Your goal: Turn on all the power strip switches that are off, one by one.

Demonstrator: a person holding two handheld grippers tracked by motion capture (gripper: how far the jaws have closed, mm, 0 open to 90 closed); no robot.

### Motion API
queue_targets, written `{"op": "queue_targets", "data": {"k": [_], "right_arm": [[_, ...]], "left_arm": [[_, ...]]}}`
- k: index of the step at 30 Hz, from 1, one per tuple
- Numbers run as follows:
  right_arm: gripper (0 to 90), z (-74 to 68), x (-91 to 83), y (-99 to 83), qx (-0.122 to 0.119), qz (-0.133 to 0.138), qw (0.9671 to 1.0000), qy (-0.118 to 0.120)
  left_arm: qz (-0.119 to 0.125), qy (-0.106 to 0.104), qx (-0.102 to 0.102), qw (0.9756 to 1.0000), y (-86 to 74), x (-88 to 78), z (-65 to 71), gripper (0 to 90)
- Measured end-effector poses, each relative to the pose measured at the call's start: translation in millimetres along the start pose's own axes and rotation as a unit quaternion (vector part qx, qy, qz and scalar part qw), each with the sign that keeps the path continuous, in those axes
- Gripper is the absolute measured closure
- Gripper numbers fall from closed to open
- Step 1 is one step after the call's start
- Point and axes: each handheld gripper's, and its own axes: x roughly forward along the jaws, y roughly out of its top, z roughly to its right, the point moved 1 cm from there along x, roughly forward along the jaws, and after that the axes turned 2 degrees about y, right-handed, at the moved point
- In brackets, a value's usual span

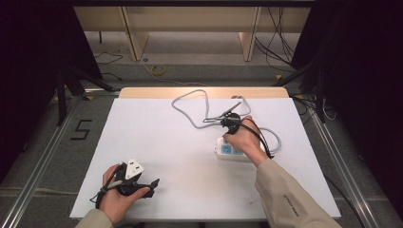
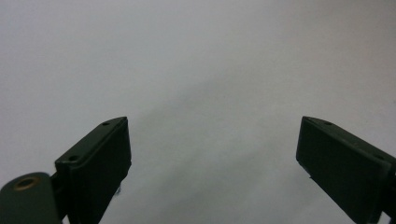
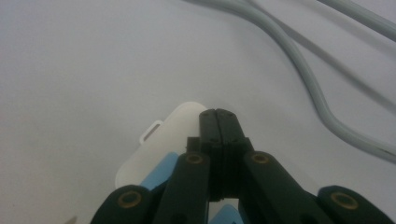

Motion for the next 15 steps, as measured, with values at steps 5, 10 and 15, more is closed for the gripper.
{"op": "queue_targets", "data": {"k": [5,10,15], "right_arm": [[90.0,0.5,1.2,-0.4,-0.002,-0.006,1.0,-0.001],[90.0,-0.1,1.5,-0.1,-0.005,-0.007,1.0,-0.003],[90.0,1.0,3.0,-1.3,-0.002,-0.008,1.0,-0.001]], "left_arm": [[-0.001,-0.001,0.002,1.0,-0.1,-0.1,-0.2,10.2],[-0.001,-0.001,0.002,1.0,0.0,-0.2,-0.1,10.2],[-0.001,-0.001,0.002,1.0,0.0,0.0,0.3,10.2]]}}
